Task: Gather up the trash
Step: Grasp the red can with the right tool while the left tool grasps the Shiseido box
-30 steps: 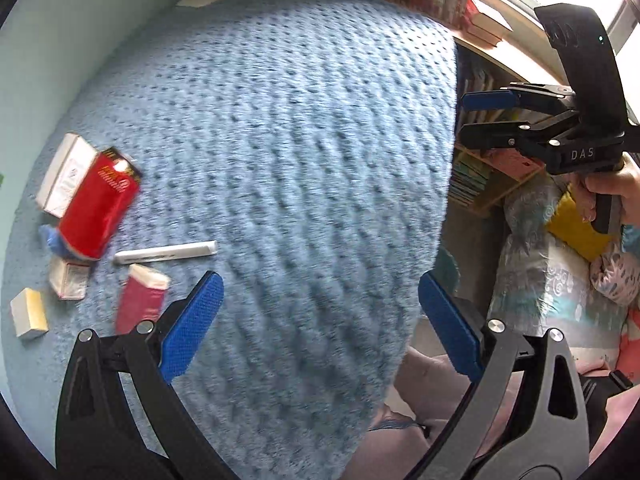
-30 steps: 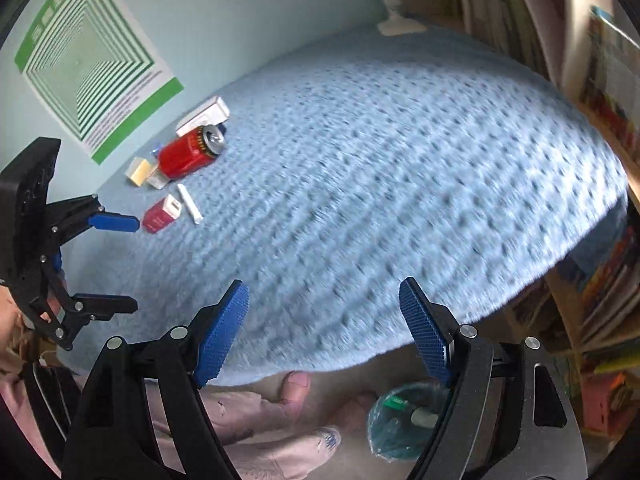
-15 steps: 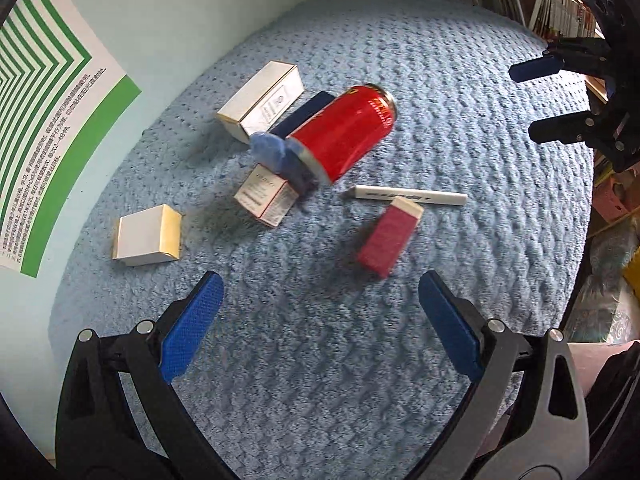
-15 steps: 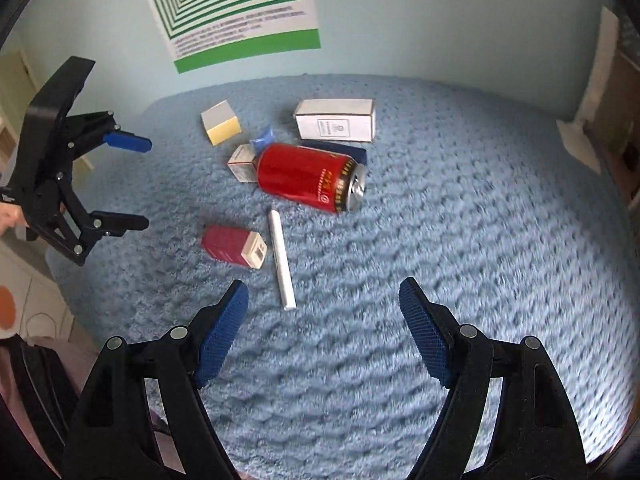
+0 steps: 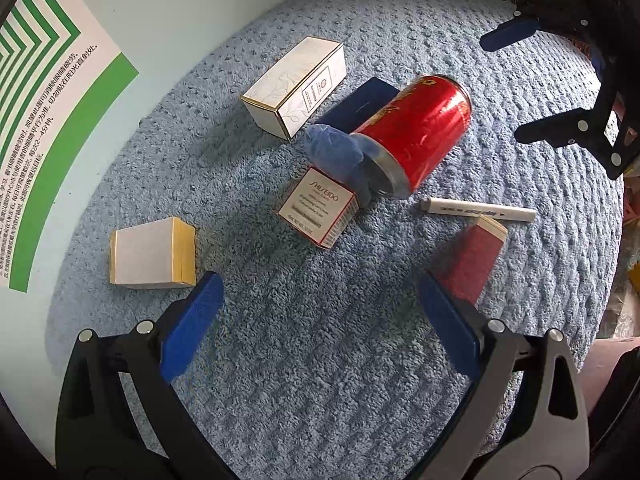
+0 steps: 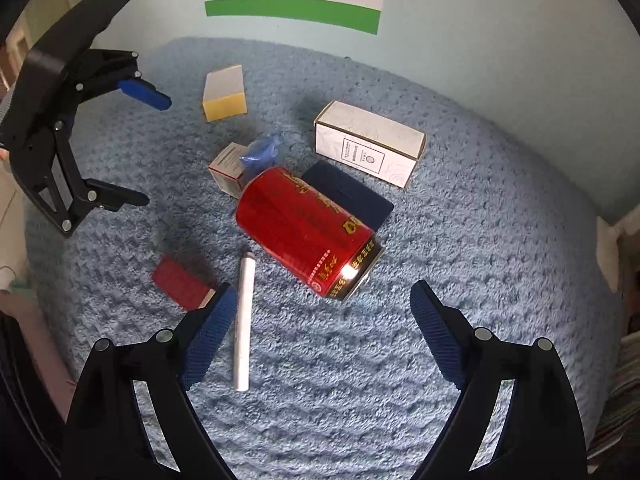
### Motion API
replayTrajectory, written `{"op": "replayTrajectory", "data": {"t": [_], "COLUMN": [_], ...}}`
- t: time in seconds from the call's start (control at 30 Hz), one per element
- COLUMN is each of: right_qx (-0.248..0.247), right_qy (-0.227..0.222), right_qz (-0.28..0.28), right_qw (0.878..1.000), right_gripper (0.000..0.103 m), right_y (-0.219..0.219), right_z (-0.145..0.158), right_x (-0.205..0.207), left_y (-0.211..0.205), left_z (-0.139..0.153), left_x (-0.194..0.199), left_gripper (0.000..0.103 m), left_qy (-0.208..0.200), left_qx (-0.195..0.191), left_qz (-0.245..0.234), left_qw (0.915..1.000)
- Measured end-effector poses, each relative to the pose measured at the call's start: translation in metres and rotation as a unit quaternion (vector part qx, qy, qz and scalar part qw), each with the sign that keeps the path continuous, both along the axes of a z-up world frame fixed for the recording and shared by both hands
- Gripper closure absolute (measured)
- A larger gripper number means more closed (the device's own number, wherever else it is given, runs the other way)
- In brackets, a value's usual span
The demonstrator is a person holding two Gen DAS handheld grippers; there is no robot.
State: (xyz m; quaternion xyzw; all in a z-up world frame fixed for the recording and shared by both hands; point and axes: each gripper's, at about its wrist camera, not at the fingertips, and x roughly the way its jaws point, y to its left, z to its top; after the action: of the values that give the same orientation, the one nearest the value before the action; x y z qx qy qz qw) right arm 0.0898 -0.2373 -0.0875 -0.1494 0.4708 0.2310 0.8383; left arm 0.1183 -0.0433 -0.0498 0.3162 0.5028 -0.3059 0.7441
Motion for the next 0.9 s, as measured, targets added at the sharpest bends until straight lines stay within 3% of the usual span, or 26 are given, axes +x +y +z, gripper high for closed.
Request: {"op": "replayTrajectory", "data": {"t": [0.23, 0.43, 0.5, 0.57, 0.63, 0.67, 0.9], "right_qx": [-0.028, -0.04, -0.039, -0.036, -0.033, -0.033, -0.003], "right_qy": [0.052, 0.051, 0.053, 0.055, 0.056, 0.056, 0.063], "right_qz": [0.037, 0.064, 0.071, 0.079, 0.086, 0.088, 0.065], "right_qw": [0.998, 0.996, 0.995, 0.995, 0.994, 0.994, 0.996], "right_gripper": [0.015, 0.015, 0.015, 0.016, 0.021, 0.023, 0.025], "right_y": [0.013, 0.026, 0.029, 0.033, 0.035, 0.038, 0.024], "right_z": [-0.032, -0.046, -0.049, -0.05, -0.05, -0.051, -0.038], "right_x": [0.033, 0.045, 0.047, 0.046, 0.043, 0.047, 0.029], "left_y": [-0.001, -0.006, -0.007, -0.01, -0.011, -0.011, 0.0], "left_z": [-0.033, -0.049, -0.053, -0.056, -0.059, -0.061, -0.05], "left_x": [0.038, 0.054, 0.056, 0.058, 0.059, 0.06, 0.045], "left_gripper": [0.007, 0.011, 0.019, 0.032, 0.053, 0.056, 0.057], "left_qy": [0.051, 0.069, 0.075, 0.084, 0.098, 0.103, 0.109], "left_qx": [0.0, 0.002, 0.0, -0.004, -0.01, -0.012, -0.033], "left_qz": [0.004, -0.014, -0.021, -0.027, -0.028, -0.027, -0.024], "left_qw": [0.9987, 0.9975, 0.997, 0.9961, 0.9947, 0.9942, 0.9932]}}
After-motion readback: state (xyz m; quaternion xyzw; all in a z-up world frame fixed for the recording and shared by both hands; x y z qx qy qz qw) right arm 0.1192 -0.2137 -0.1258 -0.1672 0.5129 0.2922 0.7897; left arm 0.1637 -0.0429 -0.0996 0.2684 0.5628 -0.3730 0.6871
